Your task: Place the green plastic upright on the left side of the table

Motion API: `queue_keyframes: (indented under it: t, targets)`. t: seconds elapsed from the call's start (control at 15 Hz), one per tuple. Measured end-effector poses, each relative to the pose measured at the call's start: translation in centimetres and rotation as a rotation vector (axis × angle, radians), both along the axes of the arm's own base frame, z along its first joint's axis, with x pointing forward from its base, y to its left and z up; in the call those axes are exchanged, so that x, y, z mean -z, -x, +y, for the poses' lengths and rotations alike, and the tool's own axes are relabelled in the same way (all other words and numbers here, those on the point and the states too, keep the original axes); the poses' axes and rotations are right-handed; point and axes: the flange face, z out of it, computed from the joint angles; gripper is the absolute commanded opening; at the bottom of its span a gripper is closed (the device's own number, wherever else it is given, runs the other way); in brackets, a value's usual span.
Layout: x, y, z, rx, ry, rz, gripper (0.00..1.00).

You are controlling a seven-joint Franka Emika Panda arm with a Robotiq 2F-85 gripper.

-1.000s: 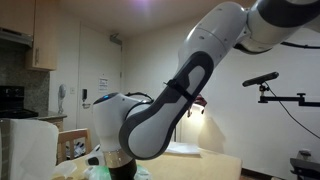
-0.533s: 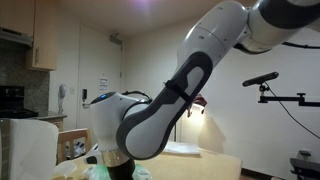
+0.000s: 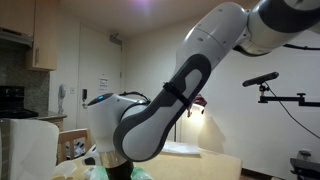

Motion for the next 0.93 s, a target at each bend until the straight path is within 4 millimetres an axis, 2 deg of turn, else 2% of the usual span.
queue_keyframes:
  t: [0.27,0.47,0.67,0.93]
  targets:
    - [-0.3,0.1,1.2,-0.009,0.006,-0.014,0.0]
    - [-1.4,0.6,3.7,-0.059,0.012,-0.036,0.0]
    - [-3.9,1.1,6.9,-0.103,0.051,-0.1,0.0]
    - [-9.0,1.6,10.0,-0.051,0.144,-0.218,0.0]
